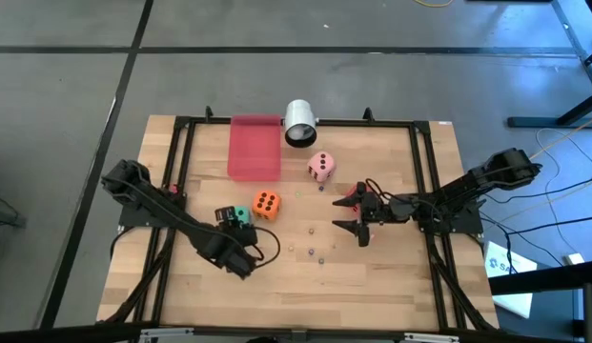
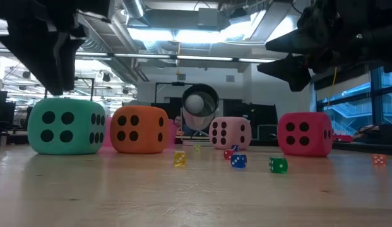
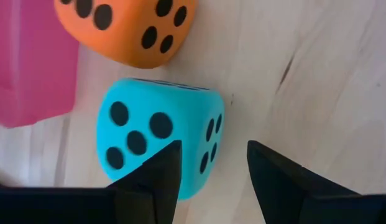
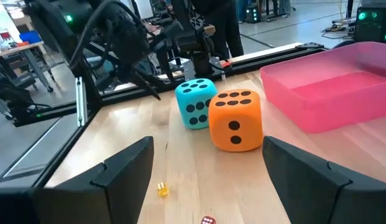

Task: Pick & Place Dice
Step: Put the big light blue dice into the red bin

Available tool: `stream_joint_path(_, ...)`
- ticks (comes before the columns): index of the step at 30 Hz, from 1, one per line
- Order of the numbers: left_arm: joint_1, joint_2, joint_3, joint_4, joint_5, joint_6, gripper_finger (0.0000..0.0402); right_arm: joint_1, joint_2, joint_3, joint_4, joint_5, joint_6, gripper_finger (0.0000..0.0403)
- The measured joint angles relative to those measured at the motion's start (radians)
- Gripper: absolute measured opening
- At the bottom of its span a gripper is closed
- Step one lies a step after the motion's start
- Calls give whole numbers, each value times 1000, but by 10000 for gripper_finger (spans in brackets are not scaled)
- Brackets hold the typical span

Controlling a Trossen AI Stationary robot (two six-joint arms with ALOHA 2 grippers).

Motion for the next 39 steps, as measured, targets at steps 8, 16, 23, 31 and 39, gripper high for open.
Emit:
stream_joint_path(8,-2,3,38,-68,-44,-26,168,0,0,0,-7,11,-8,300)
stream_joint_path(16,-2,64,38,-77,-47,-5,168,0,0,0,-8,34,-23,300)
stream_joint_path(23,-2,97,37,-116,-53,-4,168,0,0,0,-10,34,-27,300)
stream_joint_path(31,-2,97,37,-116,-117,-7,168,0,0,0,-18,34,-27,300)
stream_joint_path(39,-2,97,37,-89,-119,-21,168,0,0,0,-30,34,-27,300)
